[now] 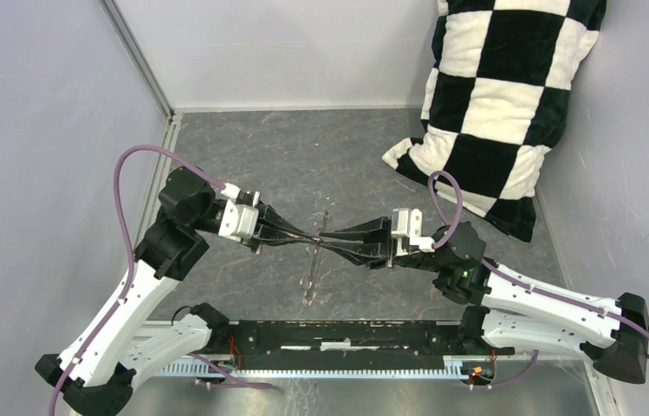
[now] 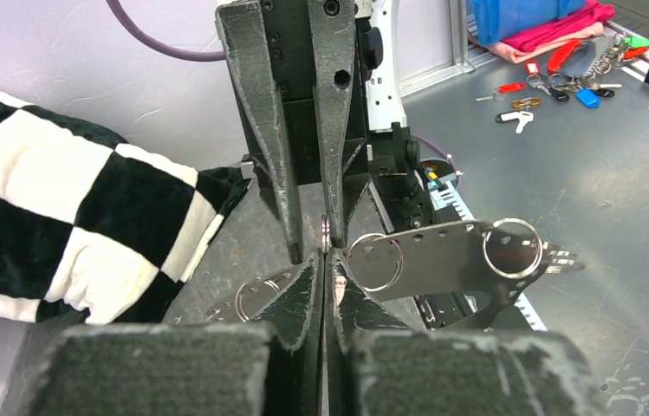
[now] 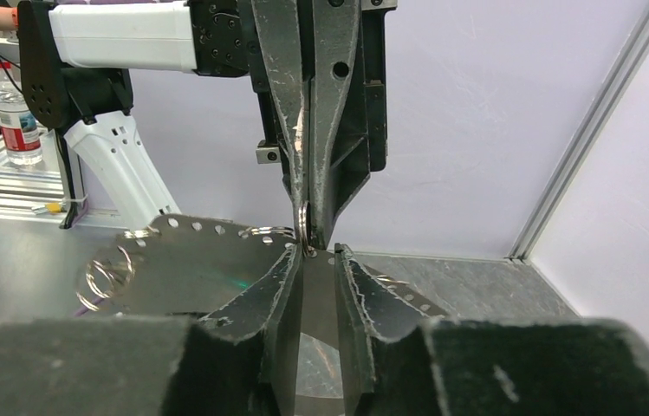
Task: Put the keys on the keyring
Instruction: Adjust the keyring.
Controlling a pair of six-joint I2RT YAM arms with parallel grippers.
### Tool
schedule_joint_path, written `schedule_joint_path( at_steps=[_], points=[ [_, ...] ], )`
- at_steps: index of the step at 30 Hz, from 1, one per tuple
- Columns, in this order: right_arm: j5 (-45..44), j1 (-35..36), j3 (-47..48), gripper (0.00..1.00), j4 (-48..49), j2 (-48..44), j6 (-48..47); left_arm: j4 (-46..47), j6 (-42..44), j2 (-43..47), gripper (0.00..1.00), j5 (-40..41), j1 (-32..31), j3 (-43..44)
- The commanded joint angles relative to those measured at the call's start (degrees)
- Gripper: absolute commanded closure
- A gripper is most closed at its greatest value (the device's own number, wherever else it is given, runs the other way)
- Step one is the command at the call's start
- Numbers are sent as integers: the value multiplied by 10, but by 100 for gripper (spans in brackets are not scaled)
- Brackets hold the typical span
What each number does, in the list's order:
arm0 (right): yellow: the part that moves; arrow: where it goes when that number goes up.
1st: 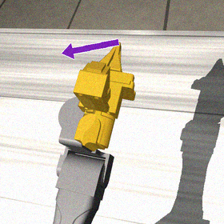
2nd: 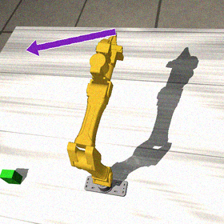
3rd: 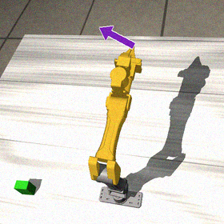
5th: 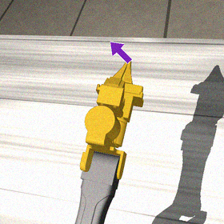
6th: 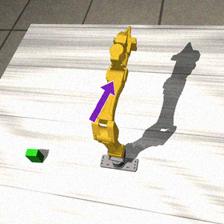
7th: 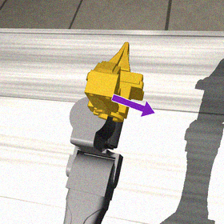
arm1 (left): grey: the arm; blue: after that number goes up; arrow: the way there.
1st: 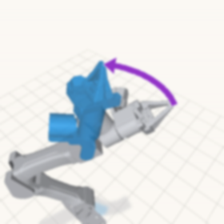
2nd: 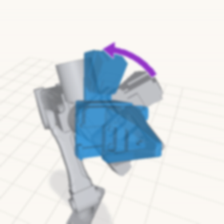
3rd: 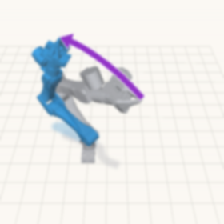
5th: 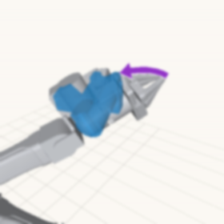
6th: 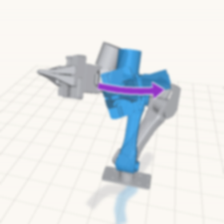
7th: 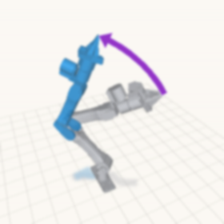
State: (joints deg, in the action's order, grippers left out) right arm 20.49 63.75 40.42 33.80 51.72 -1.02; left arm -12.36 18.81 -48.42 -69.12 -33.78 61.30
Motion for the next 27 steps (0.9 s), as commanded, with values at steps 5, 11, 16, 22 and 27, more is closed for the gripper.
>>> schedule_joint_path(
  at_steps=[5,11,16,22,27],
  points=[
    [-19,3,29,91,-3,6,8,-37,28,7,91,8,-2,-2],
    [-52,3,100,99,-187,29,-30,-210,164,-7,61,100,-1,41],
    [-55,3,148,99,-295,48,-62,-277,217,-18,48,130,-1,53],
    [-48,3,181,99,-336,69,-83,-277,237,-25,56,153,-1,53],
    [-63,4,208,99,-382,86,-99,-277,240,-22,59,164,-1,55]
  ],
)
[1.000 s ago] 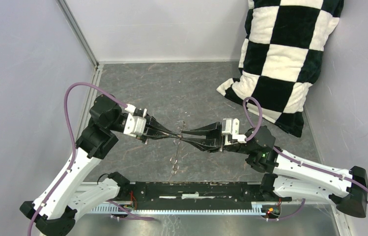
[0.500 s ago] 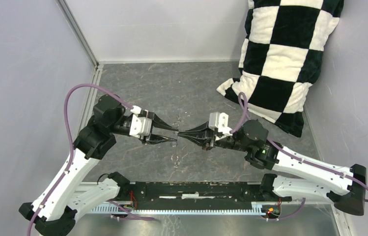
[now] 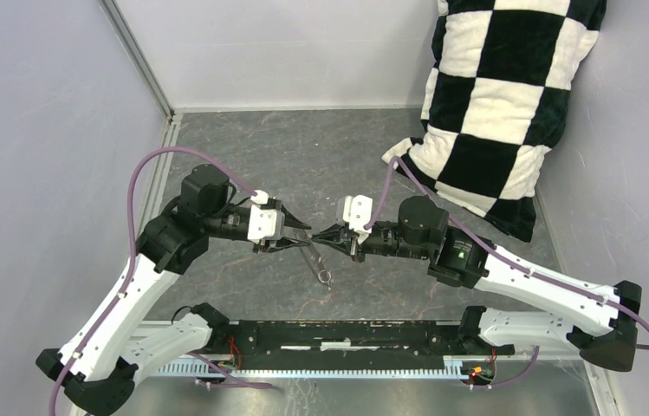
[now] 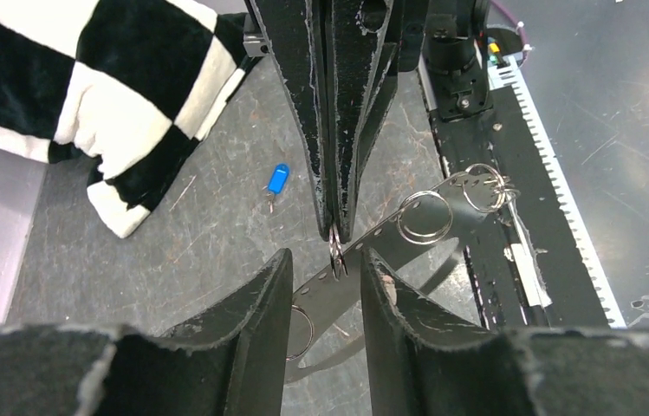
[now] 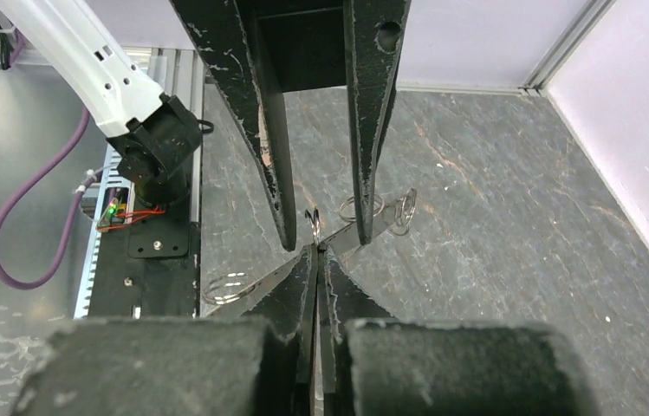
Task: Put the keys on the keyring
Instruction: Adjust the keyring.
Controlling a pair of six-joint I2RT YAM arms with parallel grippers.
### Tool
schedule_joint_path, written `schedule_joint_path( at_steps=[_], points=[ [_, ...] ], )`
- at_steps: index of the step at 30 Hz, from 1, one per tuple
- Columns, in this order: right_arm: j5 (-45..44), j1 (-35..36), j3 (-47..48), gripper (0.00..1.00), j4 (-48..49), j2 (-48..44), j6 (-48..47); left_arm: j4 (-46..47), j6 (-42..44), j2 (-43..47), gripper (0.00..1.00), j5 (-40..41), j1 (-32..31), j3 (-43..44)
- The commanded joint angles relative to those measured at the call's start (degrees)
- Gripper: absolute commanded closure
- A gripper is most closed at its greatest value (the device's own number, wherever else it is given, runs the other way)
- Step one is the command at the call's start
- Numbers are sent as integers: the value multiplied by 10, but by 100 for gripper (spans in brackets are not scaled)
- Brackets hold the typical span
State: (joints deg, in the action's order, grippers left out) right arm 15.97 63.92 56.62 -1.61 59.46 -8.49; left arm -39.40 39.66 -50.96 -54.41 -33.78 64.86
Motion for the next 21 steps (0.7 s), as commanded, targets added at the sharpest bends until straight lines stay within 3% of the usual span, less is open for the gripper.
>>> schedule_joint_path(
  at_steps=[1,10,21],
  points=[
    [-20,2,51,99,-35,12,-28,-7,31,6,59,18,-1,19],
    [-46,5,84,99,-79,34,-41,-9,66,14,58,48,-1,10],
    [-43,8,93,99,-75,44,-41,-9,52,-7,66,77,-2,8]
  ],
)
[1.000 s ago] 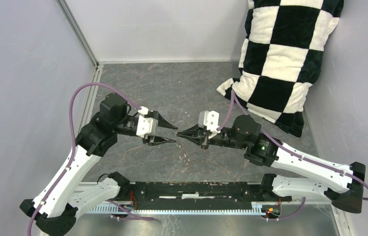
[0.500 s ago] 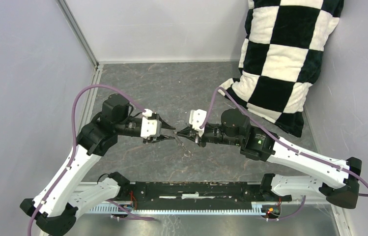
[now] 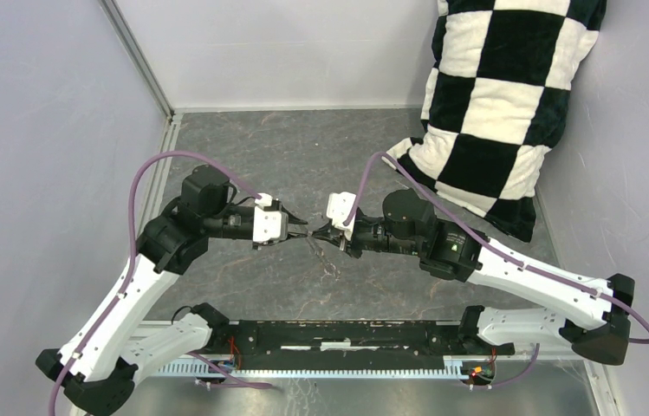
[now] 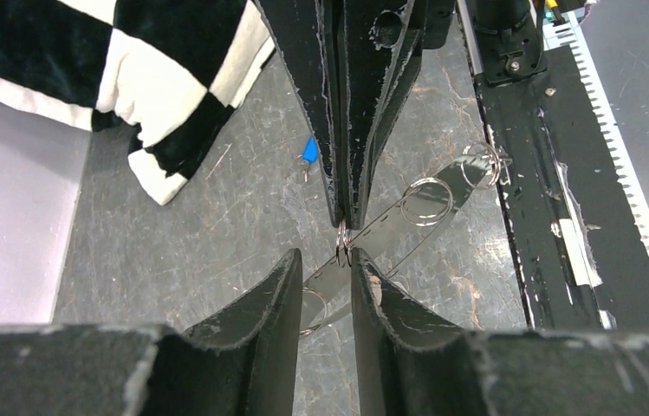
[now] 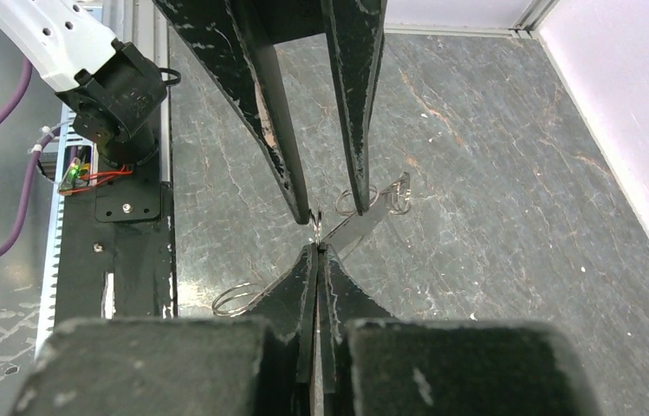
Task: Put the keys on the keyring
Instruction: Adjust the keyring.
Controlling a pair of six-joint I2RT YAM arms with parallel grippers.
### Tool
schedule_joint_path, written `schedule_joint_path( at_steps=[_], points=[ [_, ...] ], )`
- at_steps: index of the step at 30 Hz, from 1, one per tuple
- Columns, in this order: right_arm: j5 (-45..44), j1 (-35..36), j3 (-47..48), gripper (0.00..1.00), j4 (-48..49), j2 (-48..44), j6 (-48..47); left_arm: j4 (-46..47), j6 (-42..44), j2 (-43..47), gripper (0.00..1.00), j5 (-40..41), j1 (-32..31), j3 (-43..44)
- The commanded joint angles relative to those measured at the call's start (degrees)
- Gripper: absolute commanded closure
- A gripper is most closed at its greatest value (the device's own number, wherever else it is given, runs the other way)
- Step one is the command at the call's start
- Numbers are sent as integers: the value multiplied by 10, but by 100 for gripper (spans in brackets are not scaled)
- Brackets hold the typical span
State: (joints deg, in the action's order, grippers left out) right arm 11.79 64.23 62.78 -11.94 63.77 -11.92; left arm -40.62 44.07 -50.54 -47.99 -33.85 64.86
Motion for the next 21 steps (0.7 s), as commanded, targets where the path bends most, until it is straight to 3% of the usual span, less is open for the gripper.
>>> schedule_joint_path(
  at_steps=[1,5,11,13,15,16,18,21],
  points=[
    [-1,6,31,99,28,1,-7,4,5,-13,67,11,-1,9],
    [1,6,31,99,33,2,-6,4,0,-18,70,2,-1,11],
    [4,8,29,99,38,1,-3,4,7,-19,96,3,-1,11],
    [9,7,26,98,44,-2,1,4,11,-18,98,-3,-1,10],
    [11,7,18,87,57,-10,9,4,24,-15,98,-19,-1,6],
    [11,8,14,76,64,-17,13,2,40,-11,98,-35,-1,4],
    [-1,7,3,63,73,-38,21,-33,123,-4,98,-81,-1,7],
    [-41,6,-19,54,83,-84,24,-52,186,2,98,-145,-1,16]
  ],
)
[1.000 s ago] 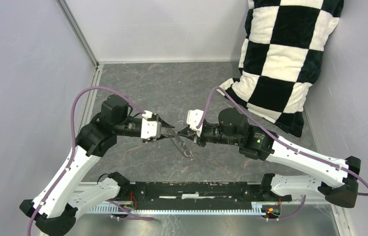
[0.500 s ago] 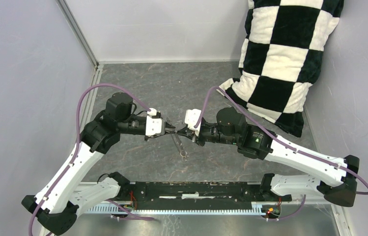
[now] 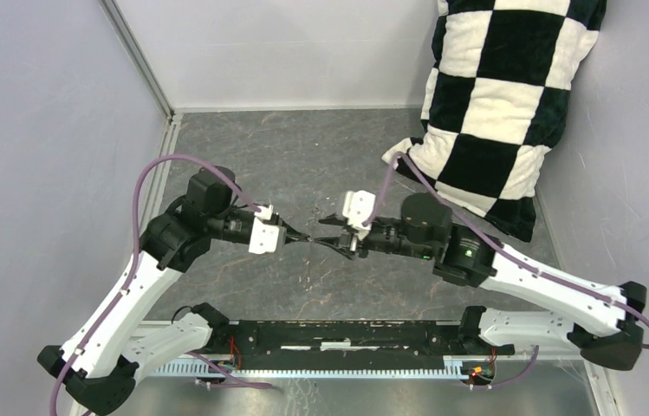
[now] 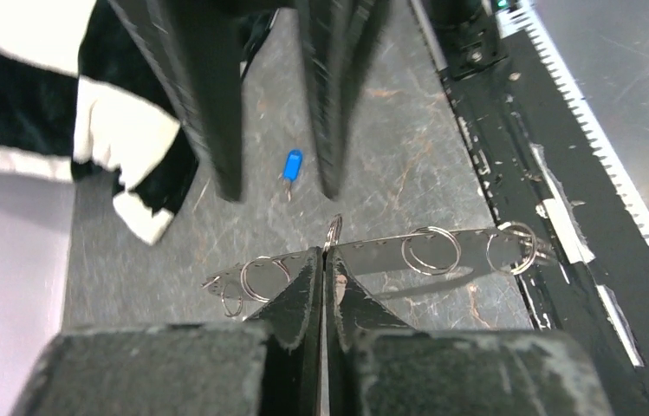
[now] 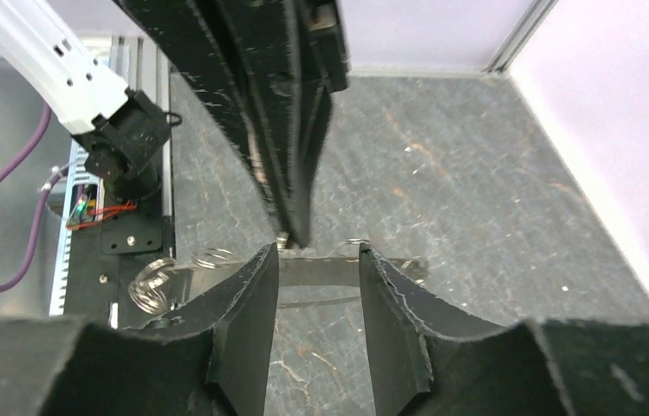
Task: Put the keys on the keyring
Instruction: Adjust the keyring.
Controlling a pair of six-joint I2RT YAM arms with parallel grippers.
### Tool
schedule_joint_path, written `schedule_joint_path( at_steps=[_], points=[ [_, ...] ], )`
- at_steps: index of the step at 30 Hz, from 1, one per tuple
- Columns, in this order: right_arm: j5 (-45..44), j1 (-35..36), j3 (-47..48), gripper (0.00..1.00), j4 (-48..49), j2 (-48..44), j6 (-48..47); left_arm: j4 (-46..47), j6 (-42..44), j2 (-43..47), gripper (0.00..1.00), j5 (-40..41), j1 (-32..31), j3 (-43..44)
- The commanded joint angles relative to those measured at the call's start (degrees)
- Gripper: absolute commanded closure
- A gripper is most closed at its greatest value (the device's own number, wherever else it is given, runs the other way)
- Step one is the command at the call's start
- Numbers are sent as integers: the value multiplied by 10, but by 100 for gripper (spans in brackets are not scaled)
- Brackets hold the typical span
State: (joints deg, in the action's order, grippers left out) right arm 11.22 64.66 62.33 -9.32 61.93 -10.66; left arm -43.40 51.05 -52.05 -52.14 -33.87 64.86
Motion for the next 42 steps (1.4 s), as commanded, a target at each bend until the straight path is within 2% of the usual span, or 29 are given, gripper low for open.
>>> schedule_joint_path(
  at_steps=[1,8,20,29,42],
  points=[
    [-44,1,-25,52,60,-83,12,-24,118,15,98,-117,-1,23],
    [-93,1,-65,49,75,-143,15,-24,115,-7,98,-201,-1,79],
    [-16,1,-67,51,102,-150,19,-23,79,-11,98,-248,-3,119],
    [33,1,-91,52,169,-177,38,205,-181,14,98,-268,-3,62],
    [81,2,-124,54,240,-196,58,207,-265,-20,98,-294,-6,96]
  ],
)
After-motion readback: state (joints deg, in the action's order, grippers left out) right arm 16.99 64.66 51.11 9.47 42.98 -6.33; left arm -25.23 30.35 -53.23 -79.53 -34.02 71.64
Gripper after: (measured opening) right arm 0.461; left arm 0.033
